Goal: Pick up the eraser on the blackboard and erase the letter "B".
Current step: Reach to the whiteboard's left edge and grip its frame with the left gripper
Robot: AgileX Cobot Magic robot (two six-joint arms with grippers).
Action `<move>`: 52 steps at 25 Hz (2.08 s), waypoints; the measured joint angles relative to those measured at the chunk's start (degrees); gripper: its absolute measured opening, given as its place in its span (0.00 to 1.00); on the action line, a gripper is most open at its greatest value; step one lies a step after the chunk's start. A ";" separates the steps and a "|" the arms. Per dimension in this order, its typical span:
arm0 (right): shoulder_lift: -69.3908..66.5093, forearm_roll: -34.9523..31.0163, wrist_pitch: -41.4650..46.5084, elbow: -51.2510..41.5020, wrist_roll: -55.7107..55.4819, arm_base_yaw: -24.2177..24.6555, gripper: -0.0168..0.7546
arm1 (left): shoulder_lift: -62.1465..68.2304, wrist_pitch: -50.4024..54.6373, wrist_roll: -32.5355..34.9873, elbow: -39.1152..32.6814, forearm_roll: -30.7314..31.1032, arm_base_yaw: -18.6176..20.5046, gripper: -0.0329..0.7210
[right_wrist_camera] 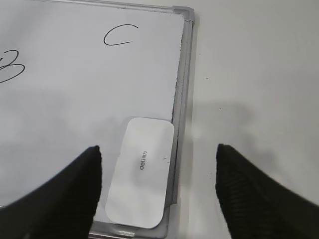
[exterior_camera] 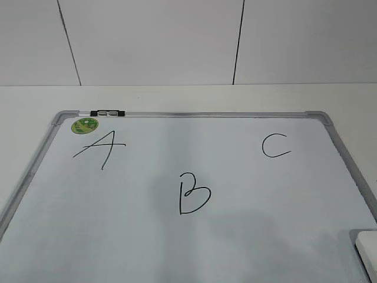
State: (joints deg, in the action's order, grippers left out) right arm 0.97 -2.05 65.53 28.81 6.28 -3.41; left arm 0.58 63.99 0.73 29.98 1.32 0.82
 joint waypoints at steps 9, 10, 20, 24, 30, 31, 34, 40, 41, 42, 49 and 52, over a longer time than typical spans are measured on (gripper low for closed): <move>0.00 0.00 0.00 0.00 0.00 0.00 0.76 | 0.00 0.00 0.00 0.00 0.00 0.00 0.36; 0.00 0.00 0.00 0.00 0.00 0.00 0.76 | 0.00 0.00 0.00 0.00 0.00 0.00 0.36; 0.00 0.60 0.00 0.00 0.00 0.00 0.76 | 0.00 0.00 0.00 0.00 0.00 0.00 0.36; 0.00 0.60 0.00 0.00 -1.42 0.00 0.76 | 0.00 -0.04 0.00 0.00 -0.15 0.00 0.36; 0.00 0.41 1.27 0.57 -7.23 0.00 0.76 | 0.69 -0.04 0.00 0.00 -0.75 0.00 0.36; 0.00 0.02 1.90 0.84 -7.47 0.00 0.76 | 1.40 -0.04 0.00 0.00 -0.89 0.00 0.36; -1.96 -0.39 4.38 1.76 -7.87 0.00 0.76 | 6.75 1.46 -0.10 0.79 -2.03 0.00 0.36; -12.25 -0.93 6.97 5.79 -9.40 0.00 0.76 | 19.71 3.66 -0.10 5.30 -5.58 0.00 0.36; -13.85 -1.26 6.97 6.69 -9.63 0.00 0.76 | 21.62 4.11 -0.10 6.24 -6.36 0.00 0.36; -15.14 -1.56 6.97 7.32 -9.67 0.00 0.76 | 23.39 4.46 -0.10 7.22 -7.26 -0.11 0.36; -27.75 -6.28 7.02 13.02 -10.07 0.00 0.76 | 36.05 5.84 -0.21 12.56 -8.39 -1.15 0.36; -31.43 -7.43 7.02 13.55 -10.07 0.00 0.76 | 41.52 5.84 -0.21 14.74 -9.16 -1.17 0.36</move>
State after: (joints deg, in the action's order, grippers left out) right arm -30.47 -9.48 72.55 42.36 -3.80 -3.41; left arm 42.10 69.83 0.52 44.71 -7.83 -0.35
